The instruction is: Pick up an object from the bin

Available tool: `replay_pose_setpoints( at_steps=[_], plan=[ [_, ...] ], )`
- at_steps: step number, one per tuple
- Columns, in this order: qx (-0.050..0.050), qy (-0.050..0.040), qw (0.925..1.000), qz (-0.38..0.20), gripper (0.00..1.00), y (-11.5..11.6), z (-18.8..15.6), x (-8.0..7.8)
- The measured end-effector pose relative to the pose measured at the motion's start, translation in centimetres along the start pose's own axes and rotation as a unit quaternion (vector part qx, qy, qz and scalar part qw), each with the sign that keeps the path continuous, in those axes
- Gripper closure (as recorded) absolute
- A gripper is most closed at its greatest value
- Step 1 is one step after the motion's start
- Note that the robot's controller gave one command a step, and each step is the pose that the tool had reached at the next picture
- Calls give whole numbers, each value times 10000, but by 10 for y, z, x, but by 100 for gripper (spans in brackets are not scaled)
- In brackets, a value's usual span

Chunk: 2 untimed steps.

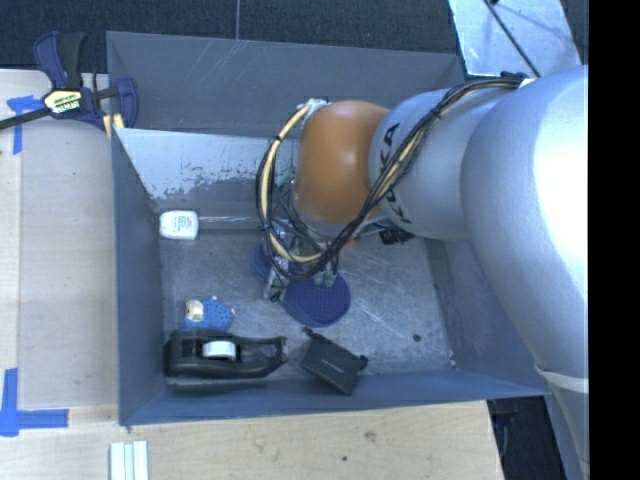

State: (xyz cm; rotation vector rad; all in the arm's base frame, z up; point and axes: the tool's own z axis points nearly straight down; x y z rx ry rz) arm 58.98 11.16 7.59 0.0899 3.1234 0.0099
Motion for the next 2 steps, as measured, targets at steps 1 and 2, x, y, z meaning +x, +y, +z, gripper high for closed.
replay_pose_setpoints(
  at_steps=[1, 2],
  plan=[
    [22, 42, 9750, -2222, 100, -33, -68, -7],
    [17, 22, 9746, -2240, 100, -29, -239, -8]
  ],
)
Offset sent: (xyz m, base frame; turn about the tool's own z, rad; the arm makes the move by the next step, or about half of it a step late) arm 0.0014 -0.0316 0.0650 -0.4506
